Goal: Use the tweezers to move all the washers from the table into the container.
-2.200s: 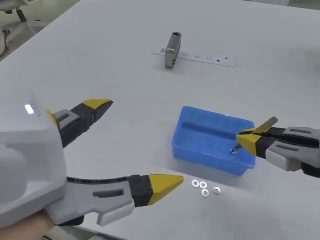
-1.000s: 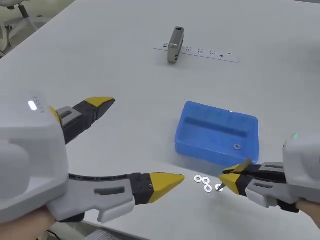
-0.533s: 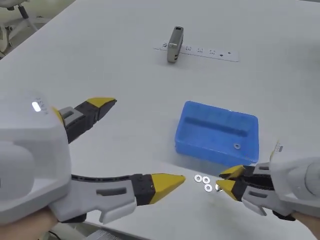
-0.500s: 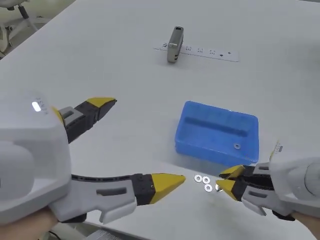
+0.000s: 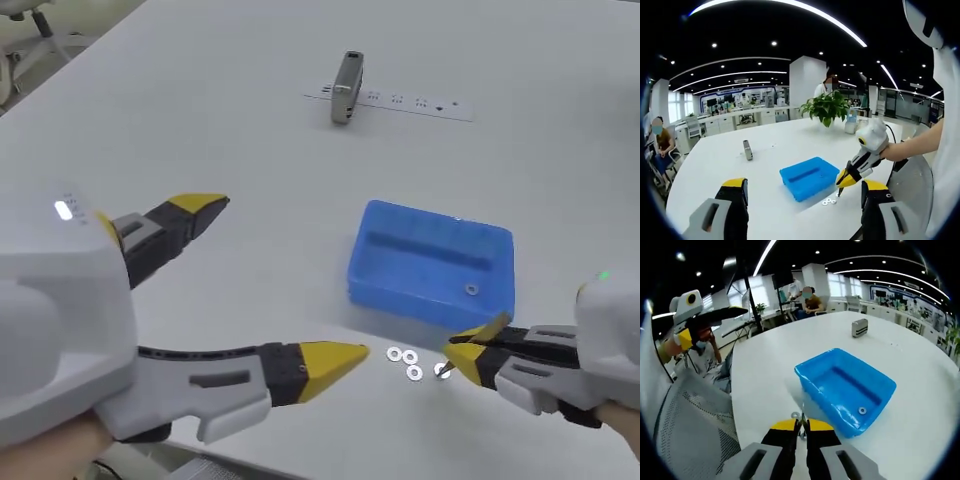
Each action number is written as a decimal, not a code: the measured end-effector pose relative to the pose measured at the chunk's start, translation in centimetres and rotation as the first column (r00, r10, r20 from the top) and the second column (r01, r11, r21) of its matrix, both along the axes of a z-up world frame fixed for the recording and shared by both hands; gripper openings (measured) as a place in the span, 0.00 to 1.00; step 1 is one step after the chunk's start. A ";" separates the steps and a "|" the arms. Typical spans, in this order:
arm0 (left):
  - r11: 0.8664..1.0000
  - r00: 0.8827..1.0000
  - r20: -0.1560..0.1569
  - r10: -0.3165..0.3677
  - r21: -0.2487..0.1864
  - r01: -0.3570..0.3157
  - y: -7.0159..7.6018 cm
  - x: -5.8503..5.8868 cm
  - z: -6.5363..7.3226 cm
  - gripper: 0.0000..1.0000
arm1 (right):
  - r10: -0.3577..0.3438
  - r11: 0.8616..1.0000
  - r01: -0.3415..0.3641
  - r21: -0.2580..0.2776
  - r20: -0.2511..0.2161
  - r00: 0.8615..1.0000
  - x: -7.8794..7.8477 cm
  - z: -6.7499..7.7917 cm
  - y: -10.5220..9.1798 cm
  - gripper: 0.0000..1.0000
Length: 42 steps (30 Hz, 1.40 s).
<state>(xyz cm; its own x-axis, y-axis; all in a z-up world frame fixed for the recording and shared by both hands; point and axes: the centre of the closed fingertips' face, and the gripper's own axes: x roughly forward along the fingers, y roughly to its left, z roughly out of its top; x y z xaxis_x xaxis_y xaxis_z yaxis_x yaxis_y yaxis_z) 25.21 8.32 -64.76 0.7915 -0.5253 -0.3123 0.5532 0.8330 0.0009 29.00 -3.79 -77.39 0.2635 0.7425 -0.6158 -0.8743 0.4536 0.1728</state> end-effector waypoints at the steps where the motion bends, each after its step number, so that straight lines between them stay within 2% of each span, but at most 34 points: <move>1: 1.000 1.000 0.000 0.001 -0.003 -0.001 0.0 0.0 0.0 0.96 | -0.002 1.000 0.002 0.005 -0.005 1.000 0.0 0.5 0.0 0.02; 5: 1.000 1.000 -0.002 0.000 -0.005 0.000 0.0 0.0 -0.1 0.96 | -0.006 0.999 0.006 0.034 0.005 1.000 0.2 2.5 0.1 0.02; 9: 1.000 1.000 -0.002 -0.005 -0.007 0.005 -0.2 0.0 -0.2 0.96 | 0.003 0.999 -0.004 0.042 0.011 1.000 0.5 3.9 -0.2 0.02; 11: 1.000 1.000 -0.002 -0.005 -0.007 0.005 -0.1 0.0 -0.2 0.96 | 0.008 0.999 -0.007 0.042 -0.006 1.000 0.5 4.1 -0.4 0.03; 17: 1.000 1.000 0.003 -0.005 -0.009 0.005 -0.1 0.1 -0.1 0.95 | -0.014 0.999 0.014 0.040 0.001 1.000 1.5 5.2 -1.1 0.03; 24: 1.000 1.000 0.006 -0.002 -0.015 0.002 0.0 0.1 0.0 0.95 | -0.046 0.998 0.046 0.031 0.019 0.999 3.8 6.3 -1.6 0.03; 31: 1.000 1.000 0.009 -0.002 -0.013 0.003 0.0 0.1 0.1 0.95 | -0.069 0.997 0.069 0.031 0.012 0.998 6.0 6.3 -1.4 0.03; 37: 1.000 1.000 0.011 0.002 -0.011 -0.001 0.2 0.0 0.2 0.95 | -0.097 0.993 0.099 0.061 -0.030 0.995 7.7 5.6 -0.9 0.03; 42: 1.000 1.000 0.013 0.009 -0.011 -0.009 0.5 -0.2 0.3 0.95 | -0.133 0.989 0.137 0.060 -0.062 0.989 8.9 4.7 -0.7 0.03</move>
